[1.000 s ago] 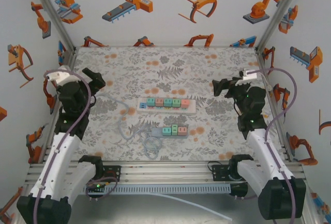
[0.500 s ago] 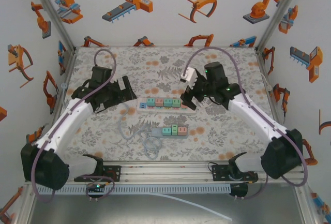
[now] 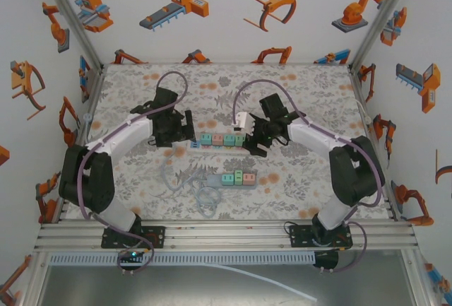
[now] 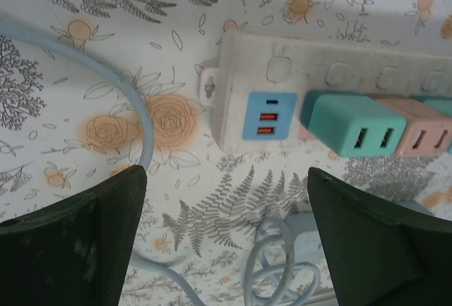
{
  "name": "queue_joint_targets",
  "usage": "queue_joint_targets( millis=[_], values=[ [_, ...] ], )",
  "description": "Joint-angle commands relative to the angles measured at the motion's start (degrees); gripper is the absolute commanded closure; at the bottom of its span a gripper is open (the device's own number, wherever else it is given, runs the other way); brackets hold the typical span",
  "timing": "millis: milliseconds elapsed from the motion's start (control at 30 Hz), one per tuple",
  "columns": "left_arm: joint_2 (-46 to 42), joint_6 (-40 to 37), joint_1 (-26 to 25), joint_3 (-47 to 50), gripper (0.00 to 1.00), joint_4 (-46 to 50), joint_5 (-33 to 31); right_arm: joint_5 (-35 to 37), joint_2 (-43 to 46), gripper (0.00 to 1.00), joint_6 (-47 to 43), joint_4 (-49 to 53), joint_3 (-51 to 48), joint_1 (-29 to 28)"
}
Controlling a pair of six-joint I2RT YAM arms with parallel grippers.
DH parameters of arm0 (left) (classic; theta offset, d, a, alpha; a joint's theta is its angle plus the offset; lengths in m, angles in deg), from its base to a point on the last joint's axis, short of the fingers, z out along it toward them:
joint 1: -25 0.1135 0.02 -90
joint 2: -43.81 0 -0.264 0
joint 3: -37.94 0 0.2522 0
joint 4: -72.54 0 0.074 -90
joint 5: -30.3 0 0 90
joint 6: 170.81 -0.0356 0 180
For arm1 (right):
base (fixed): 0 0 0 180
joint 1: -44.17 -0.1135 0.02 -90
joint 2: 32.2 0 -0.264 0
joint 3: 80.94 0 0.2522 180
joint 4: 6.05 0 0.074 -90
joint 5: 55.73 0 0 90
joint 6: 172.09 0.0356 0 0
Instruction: Pull the plug off the socket
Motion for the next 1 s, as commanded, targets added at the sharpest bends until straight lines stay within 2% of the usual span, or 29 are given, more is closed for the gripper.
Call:
queue_joint_targets(
  millis=[0, 200, 633, 967],
  values=[
    [1.71, -1.91, 0.22, -1.65, 0.15, -3.76, -1.0, -0.81, -0.53, 0.4, -2.06, -3.97, -0.69, -0.01],
    [5.87, -2.08, 0.39, -2.64, 0.18, -5.76, 0.19, -1.71, -0.55, 0.58, -2.11, -3.9, -1.38, -0.01],
    [10.23, -1.96, 0.13, -1.96, 0.31, -5.02, 0.4, -2.13, -0.01, 0.7, -2.46, -1.88, 0.04, -0.01],
    [9.59, -2.97, 0.06, 3.78, 0.33, -4.05, -0.84, -3.19, 1.04, 0.79, -2.06, 0.79, 1.71, -0.01]
  ],
)
